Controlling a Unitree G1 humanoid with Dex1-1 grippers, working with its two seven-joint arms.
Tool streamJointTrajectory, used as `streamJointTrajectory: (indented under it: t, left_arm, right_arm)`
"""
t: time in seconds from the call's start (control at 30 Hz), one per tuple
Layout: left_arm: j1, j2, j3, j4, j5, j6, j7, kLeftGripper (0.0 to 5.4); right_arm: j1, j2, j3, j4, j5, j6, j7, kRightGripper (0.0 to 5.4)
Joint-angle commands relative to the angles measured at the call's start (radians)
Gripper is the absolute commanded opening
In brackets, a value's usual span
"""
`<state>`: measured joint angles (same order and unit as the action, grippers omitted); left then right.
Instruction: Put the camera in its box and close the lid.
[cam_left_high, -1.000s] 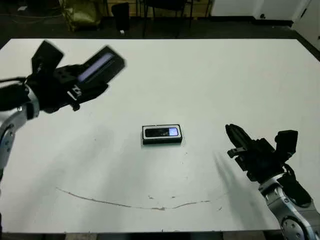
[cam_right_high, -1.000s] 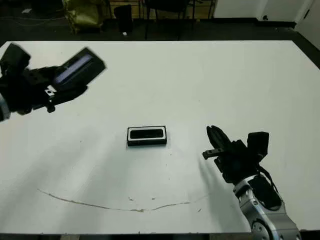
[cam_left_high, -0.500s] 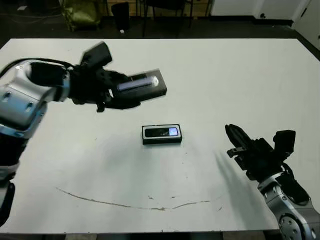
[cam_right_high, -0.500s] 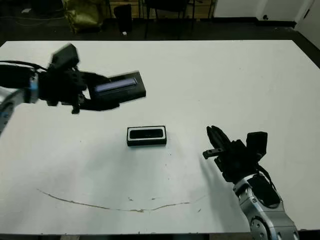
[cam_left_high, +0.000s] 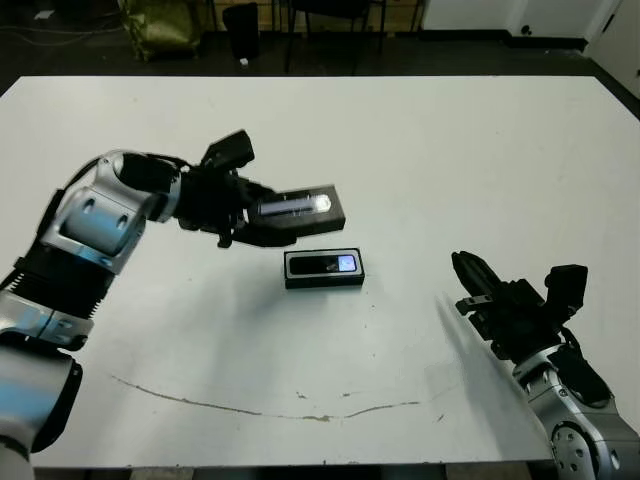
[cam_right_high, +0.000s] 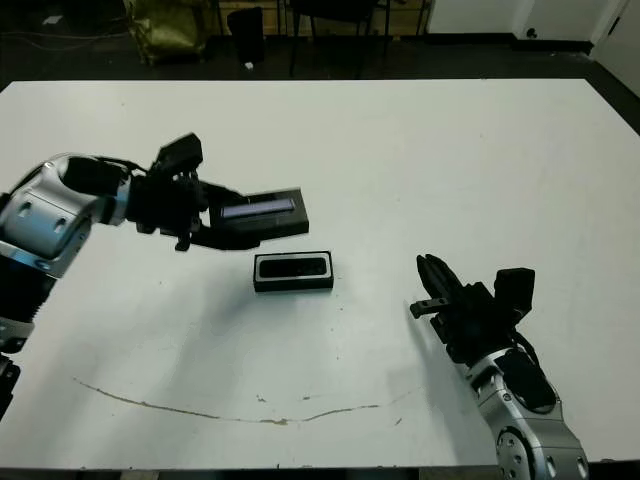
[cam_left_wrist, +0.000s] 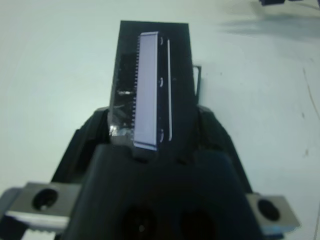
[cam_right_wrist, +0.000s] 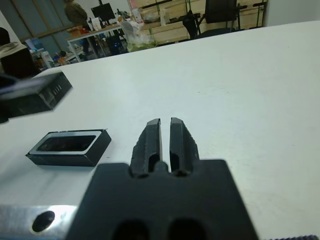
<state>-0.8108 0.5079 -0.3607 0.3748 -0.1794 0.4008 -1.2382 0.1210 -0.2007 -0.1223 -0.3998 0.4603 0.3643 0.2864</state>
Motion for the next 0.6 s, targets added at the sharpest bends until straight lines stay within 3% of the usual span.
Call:
streamJointTrajectory:
  t: [0.03, 0.37, 0.43, 0.6]
  left_arm:
    - [-0.01, -0.018, -0.002, 0.051, 0.021, -0.028, -0.023, 2.58]
    - [-0.019, -0.035, -0.007, 0.116, 0.057, -0.101, -0.097, 2.58]
    - [-0.021, -0.035, -0.009, 0.123, 0.067, -0.132, -0.115, 2.58]
    - [-0.042, -0.047, -0.009, 0.173, 0.077, -0.147, -0.163, 2.58]
  right_arm:
    - [0.005, -0.011, -0.004, 0.021, -0.005, 0.015, 0.004, 0.0]
    - [0.005, -0.006, -0.004, 0.017, 0.006, 0.021, 0.0, 0.0]
    - [0.01, -0.008, 0.002, -0.019, -0.001, 0.053, -0.031, 0.0]
    - [0.003, 0.004, -0.009, 0.053, 0.017, -0.004, 0.02, 0.0]
